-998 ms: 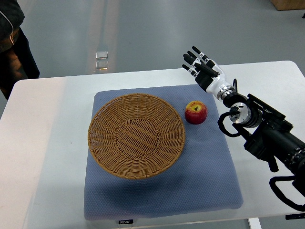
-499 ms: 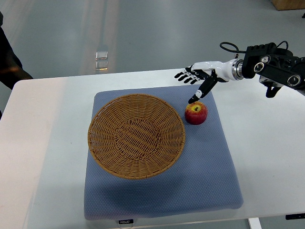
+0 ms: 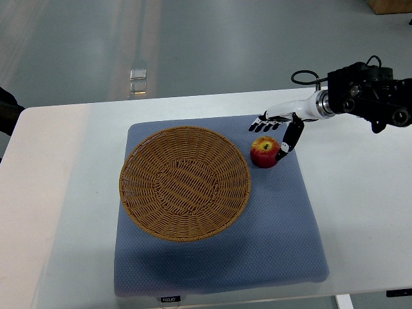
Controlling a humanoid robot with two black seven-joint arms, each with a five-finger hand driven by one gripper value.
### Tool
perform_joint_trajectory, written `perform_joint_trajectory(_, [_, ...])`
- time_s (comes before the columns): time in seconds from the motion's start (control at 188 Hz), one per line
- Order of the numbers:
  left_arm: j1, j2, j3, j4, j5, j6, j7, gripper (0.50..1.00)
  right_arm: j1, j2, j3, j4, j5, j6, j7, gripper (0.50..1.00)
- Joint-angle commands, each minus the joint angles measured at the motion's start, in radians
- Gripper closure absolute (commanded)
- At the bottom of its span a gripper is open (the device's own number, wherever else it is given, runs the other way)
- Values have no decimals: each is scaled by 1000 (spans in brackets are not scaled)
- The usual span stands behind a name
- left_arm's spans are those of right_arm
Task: Place red apple in basket with right hand
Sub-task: 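Lower the right hand around the red apple and close the fingers, then lift the apple with the right hand and carry it over the basket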
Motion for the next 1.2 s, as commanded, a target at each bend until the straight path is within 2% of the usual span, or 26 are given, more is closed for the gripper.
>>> perform_joint_trajectory(0.0, [0, 0, 0, 0, 0, 0, 0, 500, -10, 8, -8, -4, -11, -30, 0, 579])
perform_joint_trajectory(0.536, [0, 0, 0, 1, -1, 0, 0, 500, -66, 56, -22, -44, -30, -123, 2, 593])
perform_joint_trajectory(0.568, [0, 0, 0, 1, 0, 0, 0, 500, -68, 57, -22, -46, -30, -125, 2, 605])
perform_joint_trajectory(0.626, [0, 0, 0, 3, 0, 0, 0, 500, -73, 62, -22, -50, -31, -134, 3, 674])
perform_joint_trajectory(0.679, [0, 0, 0, 5, 0, 0, 0, 500, -74, 62, -22, -53, -31, -139, 3, 695])
perform_joint_trajectory(0.695, [0, 0, 0, 5, 0, 0, 0, 500, -76, 62, -22, -55, -33, -139, 3, 719])
perform_joint_trajectory(0.748, [0, 0, 0, 5, 0, 0, 0, 500, -76, 62, -22, -55, -33, -139, 3, 720])
perform_joint_trajectory(0.754, [0, 0, 0, 6, -1, 0, 0, 500, -82, 63, -29, -58, -42, -140, 5, 805])
perform_joint_trajectory(0.796, [0, 0, 0, 6, 0, 0, 0, 500, -82, 67, -37, -58, -53, -140, 6, 846])
perform_joint_trajectory(0.844, [0, 0, 0, 6, 0, 0, 0, 500, -82, 67, -37, -58, -53, -140, 6, 846])
perform_joint_trajectory(0.849, [0, 0, 0, 6, -1, 0, 0, 500, -80, 67, -42, -58, -62, -143, 6, 905])
perform_joint_trajectory(0.86, [0, 0, 0, 8, 0, 0, 0, 500, -80, 67, -42, -58, -64, -145, 6, 912])
perform_joint_trajectory(0.977, [0, 0, 0, 6, -1, 0, 0, 500, -68, 56, -42, -56, -65, -148, 6, 920])
perform_joint_trajectory(1.04, [0, 0, 0, 6, 0, 0, 0, 500, -13, 31, -42, -47, -56, -136, 6, 920])
perform_joint_trajectory(1.194, [0, 0, 0, 3, 0, 0, 0, 500, 101, -16, -39, -4, -53, -65, 6, 920])
